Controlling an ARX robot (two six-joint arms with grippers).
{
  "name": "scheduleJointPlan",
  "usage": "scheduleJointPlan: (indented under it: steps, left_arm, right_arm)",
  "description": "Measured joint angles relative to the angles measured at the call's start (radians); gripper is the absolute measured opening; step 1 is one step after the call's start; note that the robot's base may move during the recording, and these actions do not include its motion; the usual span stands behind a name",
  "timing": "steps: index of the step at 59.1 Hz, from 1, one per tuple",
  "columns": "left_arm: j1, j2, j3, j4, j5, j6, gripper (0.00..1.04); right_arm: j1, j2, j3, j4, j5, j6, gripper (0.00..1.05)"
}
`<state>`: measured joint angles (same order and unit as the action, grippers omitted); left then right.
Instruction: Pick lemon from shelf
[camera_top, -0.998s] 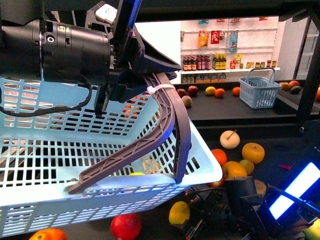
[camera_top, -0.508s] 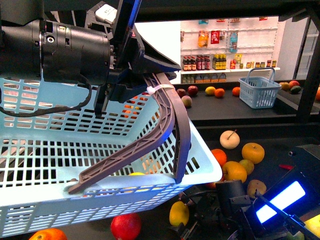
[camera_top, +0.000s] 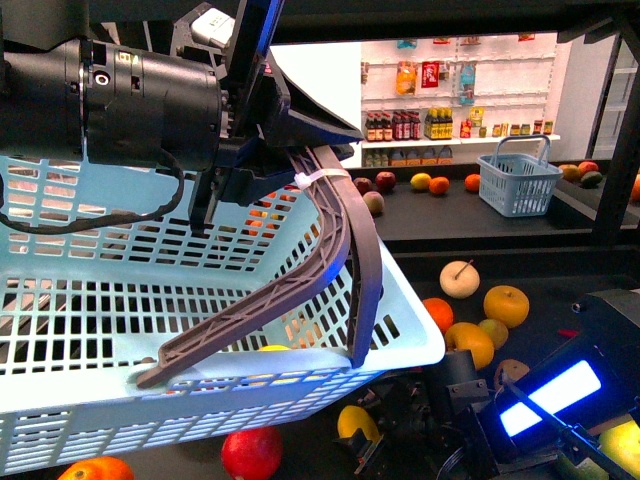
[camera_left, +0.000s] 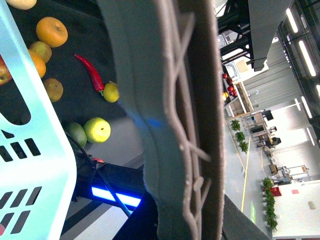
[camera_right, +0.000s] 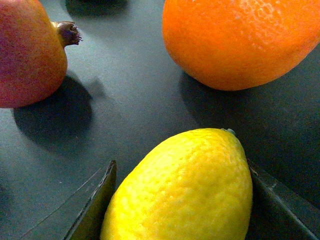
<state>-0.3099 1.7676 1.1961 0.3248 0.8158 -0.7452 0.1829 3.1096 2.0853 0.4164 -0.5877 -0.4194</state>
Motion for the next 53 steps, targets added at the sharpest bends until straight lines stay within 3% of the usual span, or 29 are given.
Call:
scheduleJointPlan:
  steps: [19, 41, 53]
  left_arm:
    - [0.000, 0.000, 0.000, 0.000, 0.000, 0.000, 0.09]
    - [0.000, 0.000, 0.000, 0.000, 0.000, 0.000, 0.09]
    - [0.000, 0.000, 0.000, 0.000, 0.000, 0.000, 0.09]
  right_arm:
    - [-0.037, -0.051, -0.117, 0.101, 0.027, 0.035, 0.65]
    - [-0.252, -0.240, -0.321, 0.222, 0.089, 0.080, 0.65]
    - [-0.383, -0.407, -0.443, 0.345, 0.123, 0.180, 0.65]
